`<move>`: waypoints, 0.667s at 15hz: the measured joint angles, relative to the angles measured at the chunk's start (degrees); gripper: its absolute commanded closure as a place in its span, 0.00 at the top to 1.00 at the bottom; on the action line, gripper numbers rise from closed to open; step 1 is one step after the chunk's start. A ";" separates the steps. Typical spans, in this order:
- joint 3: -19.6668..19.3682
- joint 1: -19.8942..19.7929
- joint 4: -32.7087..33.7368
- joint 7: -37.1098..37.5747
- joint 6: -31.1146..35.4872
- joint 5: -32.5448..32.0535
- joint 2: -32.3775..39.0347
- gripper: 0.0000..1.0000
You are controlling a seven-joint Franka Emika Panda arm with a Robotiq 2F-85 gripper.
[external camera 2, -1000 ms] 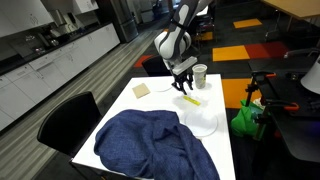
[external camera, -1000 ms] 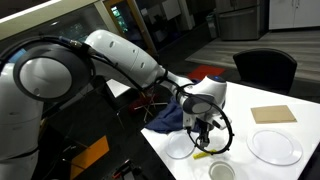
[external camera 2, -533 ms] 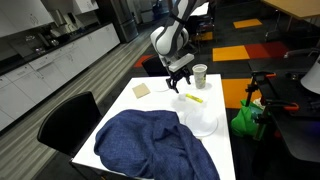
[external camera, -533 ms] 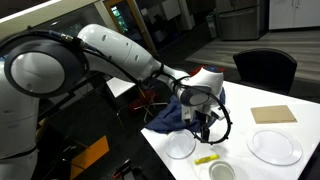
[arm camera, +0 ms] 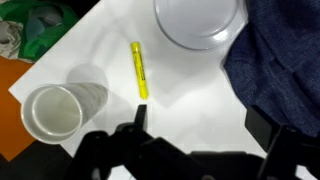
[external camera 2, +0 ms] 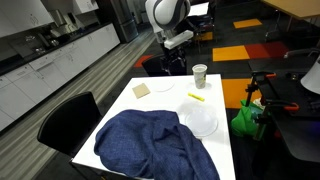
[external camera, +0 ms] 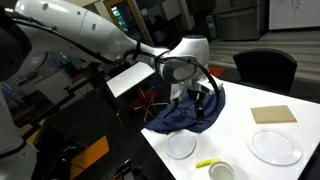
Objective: Remove the marker from the mug cup and place it on the table
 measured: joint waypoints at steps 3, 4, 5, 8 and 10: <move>-0.12 0.69 -4.24 2.23 0.03 -2.89 -7.37 1.00; -0.11 0.93 -5.63 2.79 0.07 -3.88 -9.75 1.00; -0.05 1.19 -6.97 3.46 0.10 -4.90 -12.06 1.00; 0.26 1.38 -8.81 4.20 0.04 -5.73 -15.63 1.00; 0.26 1.27 -8.70 4.20 0.09 -5.73 -14.76 1.00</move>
